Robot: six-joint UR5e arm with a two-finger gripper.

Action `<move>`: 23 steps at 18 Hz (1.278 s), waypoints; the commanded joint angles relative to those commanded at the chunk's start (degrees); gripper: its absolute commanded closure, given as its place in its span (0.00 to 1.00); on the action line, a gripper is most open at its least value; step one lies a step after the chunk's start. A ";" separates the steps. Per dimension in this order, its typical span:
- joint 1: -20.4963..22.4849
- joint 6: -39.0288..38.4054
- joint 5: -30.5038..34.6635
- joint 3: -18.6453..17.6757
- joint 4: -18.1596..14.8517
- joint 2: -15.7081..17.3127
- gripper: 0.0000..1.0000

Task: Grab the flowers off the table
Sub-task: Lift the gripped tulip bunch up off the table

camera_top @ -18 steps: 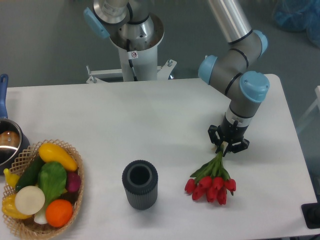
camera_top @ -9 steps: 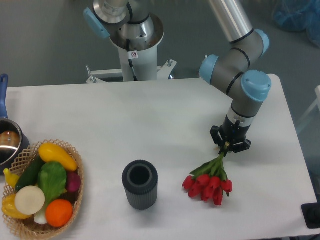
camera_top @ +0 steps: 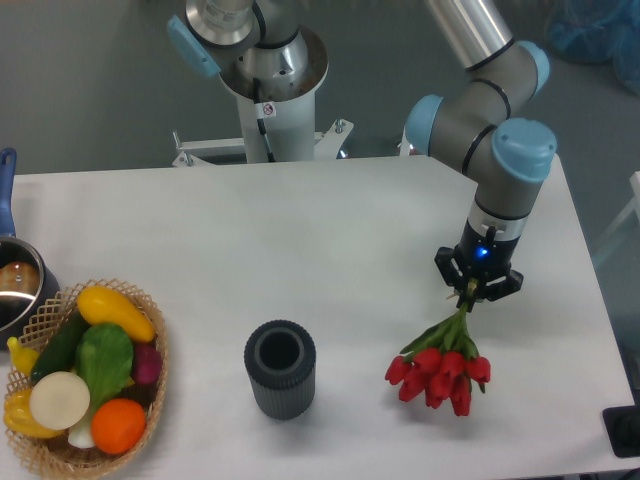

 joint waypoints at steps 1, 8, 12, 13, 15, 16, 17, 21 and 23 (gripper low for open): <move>0.00 -0.35 -0.26 0.27 0.00 0.44 0.86; 0.44 -2.82 -2.11 1.85 0.00 2.11 0.86; 1.76 -2.82 -2.90 2.29 0.00 3.78 0.85; 2.45 -2.82 -4.29 2.29 -0.09 4.22 0.85; 2.81 -2.82 -4.57 2.03 -0.44 5.01 0.85; 2.99 -2.82 -4.57 2.03 -0.53 5.19 0.85; 2.99 -2.82 -4.57 2.03 -0.53 5.19 0.85; 3.08 -2.82 -4.57 2.03 -0.53 5.28 0.85; 3.16 -2.73 -4.57 2.11 -0.53 5.37 0.85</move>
